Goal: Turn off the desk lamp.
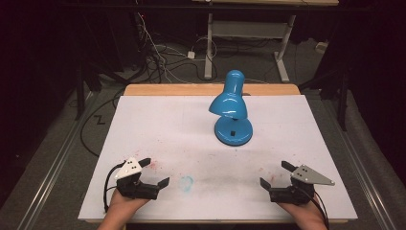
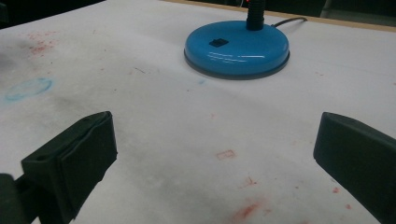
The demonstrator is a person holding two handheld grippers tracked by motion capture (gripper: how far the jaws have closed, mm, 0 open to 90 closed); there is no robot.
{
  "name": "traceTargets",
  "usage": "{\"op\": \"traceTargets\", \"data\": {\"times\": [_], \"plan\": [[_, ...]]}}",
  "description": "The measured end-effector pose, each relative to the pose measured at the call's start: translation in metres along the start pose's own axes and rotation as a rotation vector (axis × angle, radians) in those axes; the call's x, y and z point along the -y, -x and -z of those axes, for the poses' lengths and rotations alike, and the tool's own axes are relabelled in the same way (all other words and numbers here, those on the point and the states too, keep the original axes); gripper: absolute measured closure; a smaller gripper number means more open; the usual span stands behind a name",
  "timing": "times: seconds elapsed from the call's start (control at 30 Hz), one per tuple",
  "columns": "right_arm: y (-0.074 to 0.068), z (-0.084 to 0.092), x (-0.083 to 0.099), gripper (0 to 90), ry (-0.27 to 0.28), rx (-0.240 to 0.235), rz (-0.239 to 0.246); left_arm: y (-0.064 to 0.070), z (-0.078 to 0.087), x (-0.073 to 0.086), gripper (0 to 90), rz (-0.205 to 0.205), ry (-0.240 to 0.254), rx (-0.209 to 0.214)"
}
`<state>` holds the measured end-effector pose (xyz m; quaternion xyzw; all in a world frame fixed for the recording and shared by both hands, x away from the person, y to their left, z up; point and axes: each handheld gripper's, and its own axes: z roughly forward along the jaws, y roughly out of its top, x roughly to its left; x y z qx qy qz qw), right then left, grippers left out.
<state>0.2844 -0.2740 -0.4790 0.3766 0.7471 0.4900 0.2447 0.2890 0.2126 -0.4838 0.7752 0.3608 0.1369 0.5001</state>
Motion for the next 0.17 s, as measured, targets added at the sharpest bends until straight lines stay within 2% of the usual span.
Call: {"op": "traceTargets", "data": {"times": [0.17], "plan": [[-0.001, -0.001, 0.0008, 0.6, -0.007, 0.001, 0.013, -0.0009, 0.0003, -0.0006, 0.0, 0.012, 0.0, -0.016]]}}
